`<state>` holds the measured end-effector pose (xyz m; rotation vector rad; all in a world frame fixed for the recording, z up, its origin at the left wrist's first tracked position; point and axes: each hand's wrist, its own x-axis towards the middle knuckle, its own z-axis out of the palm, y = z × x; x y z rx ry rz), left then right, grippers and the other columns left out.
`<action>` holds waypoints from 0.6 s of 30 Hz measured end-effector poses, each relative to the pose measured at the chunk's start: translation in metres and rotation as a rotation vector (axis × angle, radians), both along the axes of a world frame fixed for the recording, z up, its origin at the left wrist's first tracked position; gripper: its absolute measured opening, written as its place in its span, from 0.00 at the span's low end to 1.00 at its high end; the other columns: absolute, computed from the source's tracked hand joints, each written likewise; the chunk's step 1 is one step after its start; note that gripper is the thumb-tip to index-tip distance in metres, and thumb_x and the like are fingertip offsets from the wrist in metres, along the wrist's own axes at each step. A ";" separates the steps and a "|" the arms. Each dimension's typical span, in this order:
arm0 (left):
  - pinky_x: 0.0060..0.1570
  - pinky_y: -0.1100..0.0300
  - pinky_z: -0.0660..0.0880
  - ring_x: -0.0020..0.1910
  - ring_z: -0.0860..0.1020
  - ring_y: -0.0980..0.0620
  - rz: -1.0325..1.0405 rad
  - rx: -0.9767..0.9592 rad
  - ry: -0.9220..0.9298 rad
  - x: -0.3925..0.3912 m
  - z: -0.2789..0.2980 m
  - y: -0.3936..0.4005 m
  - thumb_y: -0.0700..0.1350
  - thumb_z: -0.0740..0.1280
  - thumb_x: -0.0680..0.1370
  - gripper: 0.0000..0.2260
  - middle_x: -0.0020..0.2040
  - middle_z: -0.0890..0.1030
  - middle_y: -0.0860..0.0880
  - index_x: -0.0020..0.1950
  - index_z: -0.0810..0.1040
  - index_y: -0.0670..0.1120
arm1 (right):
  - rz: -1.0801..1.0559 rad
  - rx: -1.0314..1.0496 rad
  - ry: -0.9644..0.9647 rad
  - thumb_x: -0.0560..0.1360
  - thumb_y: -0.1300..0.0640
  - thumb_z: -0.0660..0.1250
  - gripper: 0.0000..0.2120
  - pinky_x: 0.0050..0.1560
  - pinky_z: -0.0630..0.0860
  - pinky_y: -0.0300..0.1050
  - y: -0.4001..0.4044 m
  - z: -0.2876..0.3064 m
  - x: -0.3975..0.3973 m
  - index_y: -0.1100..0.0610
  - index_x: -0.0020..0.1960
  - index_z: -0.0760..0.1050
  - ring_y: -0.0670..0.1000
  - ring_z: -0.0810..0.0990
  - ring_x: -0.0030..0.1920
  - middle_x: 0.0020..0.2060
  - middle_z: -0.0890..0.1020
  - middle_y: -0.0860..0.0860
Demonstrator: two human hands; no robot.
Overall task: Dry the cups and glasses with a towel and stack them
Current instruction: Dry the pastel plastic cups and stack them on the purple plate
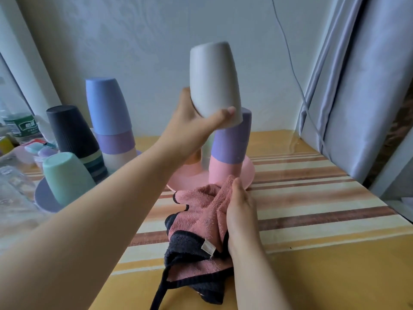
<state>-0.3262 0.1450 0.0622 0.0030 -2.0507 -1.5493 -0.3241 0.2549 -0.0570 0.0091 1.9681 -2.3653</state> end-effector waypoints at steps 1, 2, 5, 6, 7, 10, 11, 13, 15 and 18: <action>0.48 0.49 0.81 0.46 0.81 0.55 0.003 0.003 -0.053 0.016 -0.007 -0.007 0.58 0.73 0.58 0.36 0.55 0.77 0.47 0.62 0.65 0.48 | 0.014 -0.005 -0.022 0.80 0.48 0.56 0.14 0.57 0.75 0.46 0.000 0.001 0.001 0.50 0.44 0.77 0.51 0.80 0.50 0.44 0.82 0.48; 0.41 0.58 0.81 0.41 0.80 0.59 0.009 0.015 -0.095 0.034 -0.018 -0.015 0.57 0.74 0.59 0.36 0.53 0.77 0.49 0.62 0.64 0.50 | 0.031 -0.009 -0.046 0.80 0.47 0.56 0.15 0.54 0.77 0.43 0.000 0.002 0.002 0.51 0.43 0.78 0.49 0.81 0.48 0.44 0.84 0.50; 0.37 0.70 0.74 0.40 0.77 0.68 0.082 0.098 -0.186 0.088 -0.050 -0.044 0.53 0.76 0.61 0.35 0.52 0.75 0.53 0.62 0.62 0.52 | 0.135 -0.015 -0.093 0.79 0.48 0.58 0.16 0.38 0.77 0.35 -0.002 0.008 0.007 0.54 0.42 0.80 0.45 0.82 0.37 0.34 0.84 0.49; 0.39 0.69 0.74 0.42 0.78 0.66 0.106 0.127 -0.217 0.104 -0.061 -0.052 0.56 0.75 0.58 0.35 0.53 0.76 0.52 0.61 0.64 0.54 | 0.171 -0.007 -0.077 0.78 0.51 0.60 0.12 0.39 0.76 0.39 -0.003 0.010 0.009 0.54 0.43 0.79 0.48 0.81 0.39 0.35 0.83 0.49; 0.40 0.67 0.75 0.43 0.79 0.62 0.122 0.162 -0.242 0.118 -0.070 -0.060 0.59 0.73 0.56 0.34 0.53 0.77 0.50 0.59 0.66 0.56 | 0.207 0.027 -0.040 0.77 0.54 0.61 0.07 0.40 0.74 0.41 -0.005 0.010 0.011 0.54 0.46 0.78 0.50 0.79 0.41 0.36 0.81 0.49; 0.38 0.68 0.76 0.43 0.82 0.58 0.122 0.260 -0.256 0.150 -0.089 -0.075 0.59 0.73 0.55 0.32 0.52 0.80 0.47 0.57 0.68 0.60 | 0.315 0.154 0.087 0.74 0.64 0.65 0.09 0.46 0.75 0.44 -0.012 0.011 0.025 0.53 0.51 0.74 0.50 0.79 0.45 0.42 0.81 0.49; 0.38 0.67 0.76 0.45 0.82 0.57 0.125 0.275 -0.247 0.157 -0.093 -0.077 0.59 0.73 0.56 0.32 0.53 0.80 0.47 0.58 0.69 0.61 | 0.340 0.163 0.121 0.74 0.65 0.65 0.10 0.50 0.75 0.46 -0.014 0.012 0.032 0.52 0.51 0.75 0.50 0.80 0.47 0.43 0.82 0.48; 0.39 0.66 0.76 0.48 0.81 0.55 0.144 0.303 -0.208 0.166 -0.098 -0.080 0.59 0.73 0.56 0.31 0.54 0.80 0.48 0.59 0.71 0.62 | 0.382 0.157 0.212 0.74 0.65 0.65 0.12 0.52 0.75 0.44 -0.023 0.018 0.046 0.49 0.50 0.75 0.47 0.81 0.47 0.44 0.83 0.45; 0.40 0.66 0.77 0.48 0.81 0.55 0.162 0.340 -0.166 0.170 -0.103 -0.082 0.59 0.73 0.57 0.30 0.54 0.81 0.49 0.58 0.73 0.63 | 0.415 0.144 0.312 0.75 0.64 0.64 0.13 0.52 0.73 0.39 -0.035 0.025 0.059 0.47 0.51 0.76 0.41 0.80 0.49 0.45 0.84 0.41; 0.40 0.62 0.80 0.48 0.82 0.55 0.141 0.382 -0.148 0.172 -0.107 -0.082 0.54 0.75 0.60 0.28 0.53 0.83 0.52 0.59 0.75 0.60 | 0.426 0.110 0.444 0.77 0.61 0.64 0.14 0.58 0.70 0.34 -0.055 0.036 0.073 0.44 0.56 0.75 0.36 0.77 0.56 0.52 0.82 0.36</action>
